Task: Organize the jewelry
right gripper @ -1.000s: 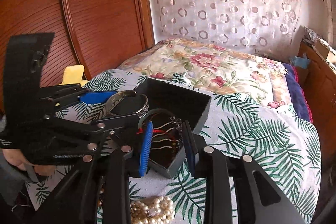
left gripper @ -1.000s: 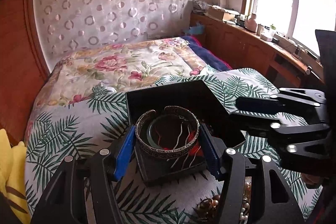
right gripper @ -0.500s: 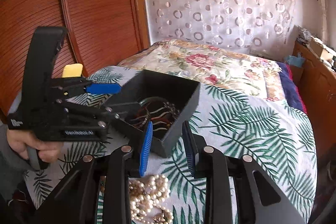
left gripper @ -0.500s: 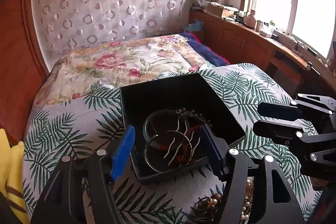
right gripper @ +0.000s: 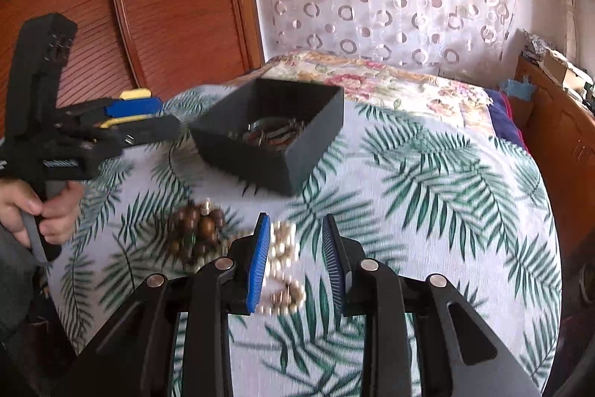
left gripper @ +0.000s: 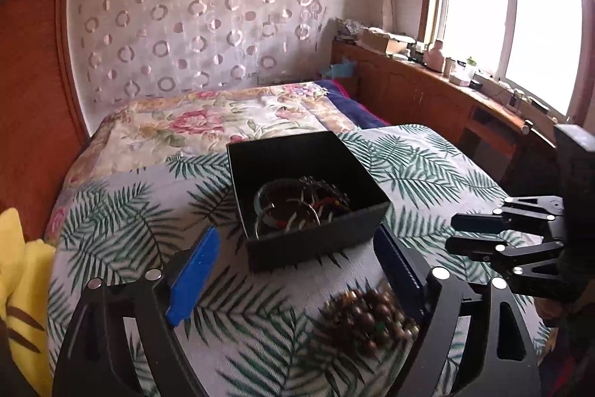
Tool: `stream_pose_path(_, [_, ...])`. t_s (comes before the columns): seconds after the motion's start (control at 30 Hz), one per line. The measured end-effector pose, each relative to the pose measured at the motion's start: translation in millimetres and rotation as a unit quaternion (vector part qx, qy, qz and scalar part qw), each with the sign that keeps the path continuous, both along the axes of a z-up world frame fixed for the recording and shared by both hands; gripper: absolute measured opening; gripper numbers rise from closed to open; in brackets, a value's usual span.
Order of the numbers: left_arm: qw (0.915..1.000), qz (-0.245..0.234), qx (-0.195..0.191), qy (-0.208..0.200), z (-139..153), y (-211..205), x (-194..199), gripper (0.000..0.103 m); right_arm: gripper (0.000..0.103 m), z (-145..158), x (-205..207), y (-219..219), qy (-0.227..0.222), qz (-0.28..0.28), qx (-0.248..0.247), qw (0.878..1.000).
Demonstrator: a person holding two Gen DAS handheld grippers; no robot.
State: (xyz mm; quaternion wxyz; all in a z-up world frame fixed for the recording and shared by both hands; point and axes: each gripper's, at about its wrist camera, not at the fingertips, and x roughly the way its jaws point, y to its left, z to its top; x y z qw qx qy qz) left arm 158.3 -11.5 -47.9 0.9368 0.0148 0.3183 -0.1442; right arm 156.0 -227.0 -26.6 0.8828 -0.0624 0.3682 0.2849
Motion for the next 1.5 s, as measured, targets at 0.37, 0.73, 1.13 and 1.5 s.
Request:
stream_pose_path(0.37, [1.0,0.002,-0.005,0.008,-16.6,6.6,-39.3,0.091,0.025,-21.3,-17.5,-16.3,0.026,-0.001,-0.017,1.0])
stream_pose_path(0.73, [0.9996,-0.001,-0.009,0.028,-29.5,7.7,-50.5,0.091,0.025,-27.8,-23.8,6.6,0.028,0.024,-0.034,0.999])
stream_pose_path(1.13, [0.9995,-0.006,-0.007,0.031,-31.8,2.2,-52.5,0.091,0.016,-36.8,-24.1,27.8,0.009,0.039,-0.104,0.994])
stream_pose_path(1.5, [0.9989,-0.007,-0.007,0.046,-39.2,-0.1,-45.5,0.091,0.015,-14.5,-26.6,0.5,-0.004,0.011,-0.041,0.999])
